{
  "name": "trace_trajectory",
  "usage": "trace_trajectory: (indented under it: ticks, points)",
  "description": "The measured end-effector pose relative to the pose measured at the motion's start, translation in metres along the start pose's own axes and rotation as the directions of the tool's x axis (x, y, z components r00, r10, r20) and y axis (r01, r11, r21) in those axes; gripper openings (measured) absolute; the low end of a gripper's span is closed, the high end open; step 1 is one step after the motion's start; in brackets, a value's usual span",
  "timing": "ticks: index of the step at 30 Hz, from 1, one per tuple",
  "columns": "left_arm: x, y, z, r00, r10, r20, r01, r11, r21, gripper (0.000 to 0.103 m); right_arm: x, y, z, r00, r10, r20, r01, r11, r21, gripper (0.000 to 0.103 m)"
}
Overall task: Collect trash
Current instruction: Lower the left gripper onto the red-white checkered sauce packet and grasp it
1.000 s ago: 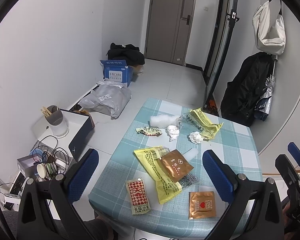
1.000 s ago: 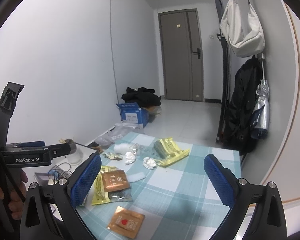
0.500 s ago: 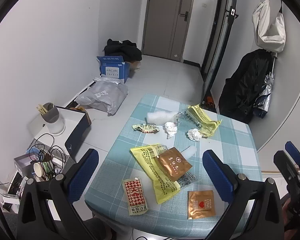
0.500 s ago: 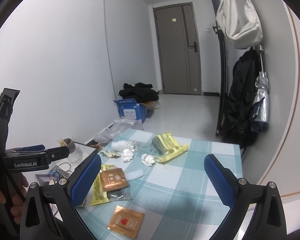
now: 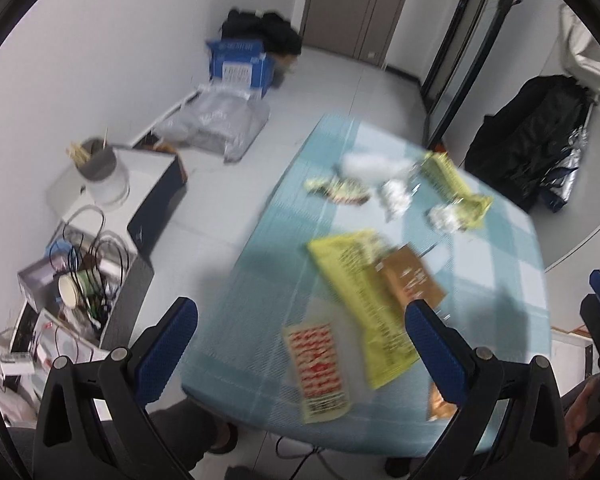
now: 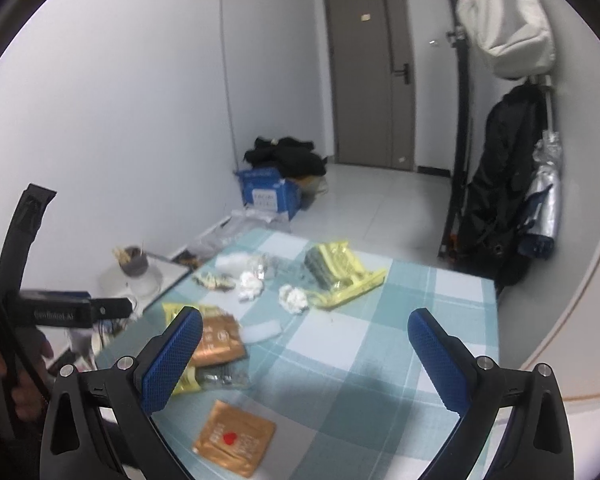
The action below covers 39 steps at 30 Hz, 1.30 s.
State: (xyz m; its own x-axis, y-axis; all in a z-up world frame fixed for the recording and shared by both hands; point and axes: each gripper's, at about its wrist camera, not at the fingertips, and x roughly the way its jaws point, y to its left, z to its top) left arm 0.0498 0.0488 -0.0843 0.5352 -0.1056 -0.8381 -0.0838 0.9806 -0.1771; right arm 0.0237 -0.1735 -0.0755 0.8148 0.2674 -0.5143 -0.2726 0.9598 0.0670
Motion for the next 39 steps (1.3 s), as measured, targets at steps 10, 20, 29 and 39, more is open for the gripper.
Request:
trace_trajectory:
  ticks: [10, 20, 29, 39]
  points:
    - [0.033, 0.004, -0.011, 0.985, 0.012, -0.175, -0.005, 0.999, 0.041, 0.095, 0.030, 0.002, -0.008, 0.987, 0.102, -0.123, -0.098, 0.994, 0.036, 0.103]
    - [0.037, -0.015, -0.012, 0.977, 0.091, -0.193, -0.060, 0.985, 0.162, 0.078, 0.046, 0.021, -0.013, 0.973, 0.129, -0.193, -0.140, 0.989, -0.044, 0.097]
    - [0.035, -0.034, -0.013, 0.975, 0.106, -0.195, -0.055, 0.966, 0.251, 0.045, 0.049, 0.020, -0.014, 0.970, 0.123, -0.211, -0.136, 0.990, -0.047, 0.097]
    - [0.037, -0.030, -0.007, 0.974, 0.044, -0.221, -0.003, 0.983, 0.184, 0.030, 0.046, 0.009, -0.026, 0.966, 0.069, -0.250, -0.080, 0.996, -0.033, 0.095]
